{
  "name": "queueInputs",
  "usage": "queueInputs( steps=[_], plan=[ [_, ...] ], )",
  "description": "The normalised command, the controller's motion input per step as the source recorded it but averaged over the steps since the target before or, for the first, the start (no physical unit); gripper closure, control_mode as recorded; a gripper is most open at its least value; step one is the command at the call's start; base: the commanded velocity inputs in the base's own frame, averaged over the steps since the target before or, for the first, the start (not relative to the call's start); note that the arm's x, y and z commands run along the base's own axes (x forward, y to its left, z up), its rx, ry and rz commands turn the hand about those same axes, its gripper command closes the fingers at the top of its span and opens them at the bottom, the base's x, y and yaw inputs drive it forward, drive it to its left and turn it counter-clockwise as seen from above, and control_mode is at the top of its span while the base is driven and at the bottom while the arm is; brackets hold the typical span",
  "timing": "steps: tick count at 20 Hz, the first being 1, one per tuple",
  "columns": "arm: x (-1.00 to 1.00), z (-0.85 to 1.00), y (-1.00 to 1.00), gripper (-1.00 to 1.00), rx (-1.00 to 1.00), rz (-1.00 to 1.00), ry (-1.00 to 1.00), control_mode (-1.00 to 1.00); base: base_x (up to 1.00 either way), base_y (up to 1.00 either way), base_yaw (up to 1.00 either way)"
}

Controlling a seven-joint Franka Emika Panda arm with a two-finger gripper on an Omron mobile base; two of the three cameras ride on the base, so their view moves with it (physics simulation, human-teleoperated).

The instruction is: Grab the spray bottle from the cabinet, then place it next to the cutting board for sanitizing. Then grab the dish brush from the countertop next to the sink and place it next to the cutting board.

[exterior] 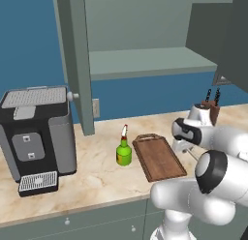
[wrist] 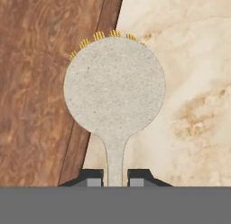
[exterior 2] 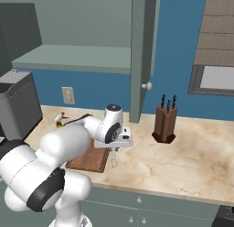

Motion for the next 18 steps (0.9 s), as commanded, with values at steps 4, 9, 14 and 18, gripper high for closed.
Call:
queueInputs(
  steps=[4, 9, 14, 18],
  plan=[
    [0.17, -0.39, 0.0, 1.0, 0.0, 0.0, 0.02, -1.0, 0.0, 0.0, 0.0],
    [0.17, -0.34, -0.02, 1.0, 0.0, 0.0, 0.0, -1.0, 0.0, 0.0, 0.0],
    [0.14, -0.34, -0.01, 1.0, 0.0, 0.0, 0.0, -1.0, 0.0, 0.0, 0.0],
    [0.05, -0.25, -0.12, 1.0, 0.0, 0.0, 0.0, -1.0, 0.0, 0.0, 0.0]
  ],
)
